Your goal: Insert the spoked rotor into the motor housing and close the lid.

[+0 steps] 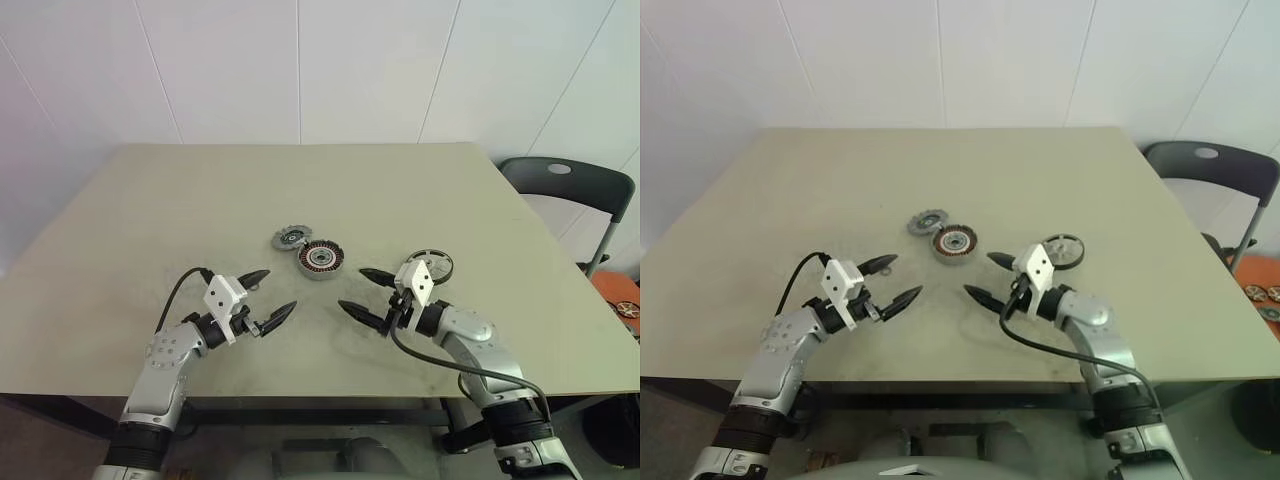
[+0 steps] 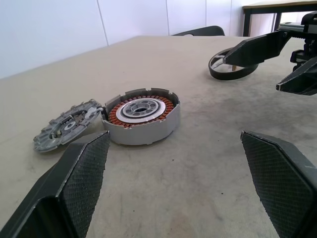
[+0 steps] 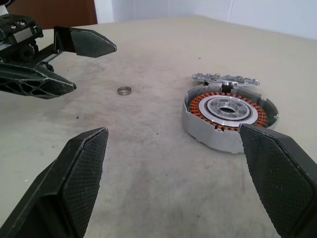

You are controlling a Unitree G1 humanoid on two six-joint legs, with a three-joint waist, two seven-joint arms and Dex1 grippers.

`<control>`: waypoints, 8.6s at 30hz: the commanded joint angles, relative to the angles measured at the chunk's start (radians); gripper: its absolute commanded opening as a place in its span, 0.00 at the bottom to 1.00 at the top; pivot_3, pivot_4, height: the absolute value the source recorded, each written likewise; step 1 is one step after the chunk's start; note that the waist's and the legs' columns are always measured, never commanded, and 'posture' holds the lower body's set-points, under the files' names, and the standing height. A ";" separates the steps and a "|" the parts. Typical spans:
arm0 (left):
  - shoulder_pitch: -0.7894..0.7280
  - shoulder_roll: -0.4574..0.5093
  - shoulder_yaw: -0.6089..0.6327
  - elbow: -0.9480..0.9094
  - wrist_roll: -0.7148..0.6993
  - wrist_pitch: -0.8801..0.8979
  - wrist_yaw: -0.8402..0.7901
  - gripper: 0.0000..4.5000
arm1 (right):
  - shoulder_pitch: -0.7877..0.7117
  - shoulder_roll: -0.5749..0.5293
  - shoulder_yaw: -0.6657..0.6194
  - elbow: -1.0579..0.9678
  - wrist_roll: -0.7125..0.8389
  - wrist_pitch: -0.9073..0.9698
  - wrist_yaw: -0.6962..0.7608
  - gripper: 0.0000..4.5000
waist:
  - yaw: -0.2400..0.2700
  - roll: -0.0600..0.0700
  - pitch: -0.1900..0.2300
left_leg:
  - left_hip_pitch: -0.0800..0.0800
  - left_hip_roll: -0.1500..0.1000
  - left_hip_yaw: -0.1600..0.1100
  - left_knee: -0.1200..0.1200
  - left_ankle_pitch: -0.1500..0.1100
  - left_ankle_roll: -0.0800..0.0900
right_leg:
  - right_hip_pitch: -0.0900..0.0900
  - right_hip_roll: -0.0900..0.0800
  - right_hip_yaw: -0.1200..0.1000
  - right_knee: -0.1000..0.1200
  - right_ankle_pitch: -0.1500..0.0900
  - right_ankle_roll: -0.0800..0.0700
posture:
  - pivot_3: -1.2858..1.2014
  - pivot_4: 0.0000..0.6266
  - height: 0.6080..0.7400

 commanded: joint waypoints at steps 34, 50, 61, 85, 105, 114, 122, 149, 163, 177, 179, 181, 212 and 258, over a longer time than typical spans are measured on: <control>-0.031 0.002 -0.003 -0.005 0.001 -0.020 -0.016 1.00 | -0.018 -0.005 0.009 -0.005 -0.013 -0.018 0.022 0.98 | 0.000 0.000 0.000 | 0.000 0.000 0.000 0.000 0.000 0.000 | 0.000 0.000 0.000 0.000 0.000 0.000 | 0.52 0.00 1.00; -0.037 -0.008 -0.004 0.002 0.008 -0.026 0.001 1.00 | -0.502 0.062 0.226 0.272 -0.287 0.035 0.001 0.98 | -0.002 0.000 0.000 | 0.001 0.000 0.000 0.000 0.000 0.000 | -0.001 0.001 0.001 0.002 0.000 0.000 | 0.52 0.00 1.00; 0.003 -0.014 -0.004 -0.030 0.009 -0.031 0.039 1.00 | -0.825 0.073 0.414 0.519 -0.432 -0.058 0.289 0.98 | -0.002 0.001 0.000 | -0.001 0.000 0.000 0.000 0.000 0.000 | -0.001 -0.002 0.000 0.001 0.000 0.000 | 0.52 0.00 1.00; -0.010 -0.023 -0.023 -0.025 0.009 -0.030 0.055 1.00 | -1.019 0.131 0.474 0.927 -0.668 -0.191 0.270 0.98 | -0.004 0.001 0.001 | -0.001 0.000 0.000 -0.001 0.000 0.000 | -0.002 -0.002 0.000 0.002 0.000 0.000 | 0.52 0.00 1.00; -0.005 -0.044 -0.024 -0.016 0.017 -0.041 0.063 1.00 | -1.043 0.182 0.469 1.093 -0.729 -0.180 0.188 0.98 | -0.005 0.001 0.001 | -0.001 0.000 0.000 -0.001 0.000 0.000 | -0.003 -0.002 0.000 0.002 0.000 0.000 | 0.52 0.00 1.00; -0.010 -0.057 -0.032 -0.027 0.024 -0.033 0.079 1.00 | -1.056 0.215 0.482 1.144 -0.747 -0.173 0.272 0.98 | -0.005 0.001 0.001 | -0.001 -0.001 0.000 -0.001 0.000 0.000 | -0.003 -0.002 0.000 0.002 0.000 0.000 | 0.52 0.00 1.00; -0.008 -0.069 -0.044 -0.025 0.030 -0.039 0.093 1.00 | -1.089 0.246 0.484 1.186 -0.773 -0.173 0.306 0.78 | -0.005 0.002 0.001 | -0.001 -0.001 0.000 -0.001 0.000 0.000 | -0.003 -0.001 0.000 0.002 0.000 0.000 | 0.52 0.00 1.00; -0.016 -0.050 -0.029 -0.027 0.019 -0.031 0.088 1.00 | -0.893 0.062 0.459 0.784 -0.700 -0.228 0.641 0.39 | 0.000 0.002 0.000 | -0.001 -0.001 -0.001 -0.001 0.000 0.000 | -0.002 -0.002 0.000 0.002 0.000 0.000 | 0.52 0.00 1.00; -0.012 -0.035 -0.021 -0.039 0.013 -0.020 0.096 1.00 | -0.570 -0.118 0.442 0.198 -0.672 0.103 0.646 0.39 | 0.028 0.001 -0.001 | -0.001 -0.003 -0.001 -0.001 0.000 0.000 | -0.001 -0.005 -0.002 0.000 0.000 0.000 | 0.52 0.00 1.00; -0.017 -0.045 -0.025 -0.018 0.016 -0.027 0.096 1.00 | -0.492 -0.195 0.462 0.002 -0.600 0.289 0.681 0.39 | 0.031 0.001 -0.001 | -0.001 -0.004 -0.001 -0.001 0.000 0.000 | 0.000 -0.005 -0.004 -0.001 0.000 0.000 | 0.52 0.00 1.00; -0.016 -0.045 -0.024 -0.017 0.016 -0.027 0.097 1.00 | -0.487 -0.192 0.471 -0.002 -0.594 0.290 0.678 0.39 | 0.031 0.001 -0.001 | -0.001 -0.004 0.000 -0.001 0.000 0.000 | 0.000 -0.004 -0.004 -0.001 0.000 0.000 | 0.52 0.00 1.00; -0.016 -0.045 -0.023 -0.017 0.017 -0.028 0.098 1.00 | -0.486 -0.186 0.478 0.007 -0.595 0.286 0.670 0.39 | 0.030 0.000 -0.002 | -0.001 -0.004 0.000 -0.001 0.000 0.000 | 0.000 -0.004 -0.004 -0.001 0.000 0.000 | 0.52 0.00 1.00; -0.003 -0.015 -0.002 -0.043 0.003 -0.011 0.092 1.00 | -0.555 -0.155 0.260 -0.025 -0.089 0.519 0.708 0.90 | 0.022 -0.002 -0.004 | -0.001 -0.002 -0.002 -0.001 0.000 0.000 | -0.001 -0.002 -0.005 0.000 -0.001 0.000 | 0.52 0.00 1.00; -0.074 -0.019 0.046 0.208 0.112 0.035 0.225 1.00 | -0.135 -0.223 0.046 -0.192 0.078 0.364 0.259 0.90 | 0.024 -0.001 -0.003 | -0.001 -0.002 0.000 -0.001 0.000 0.000 | -0.001 -0.002 -0.003 -0.001 -0.001 0.000 | 0.52 0.00 1.00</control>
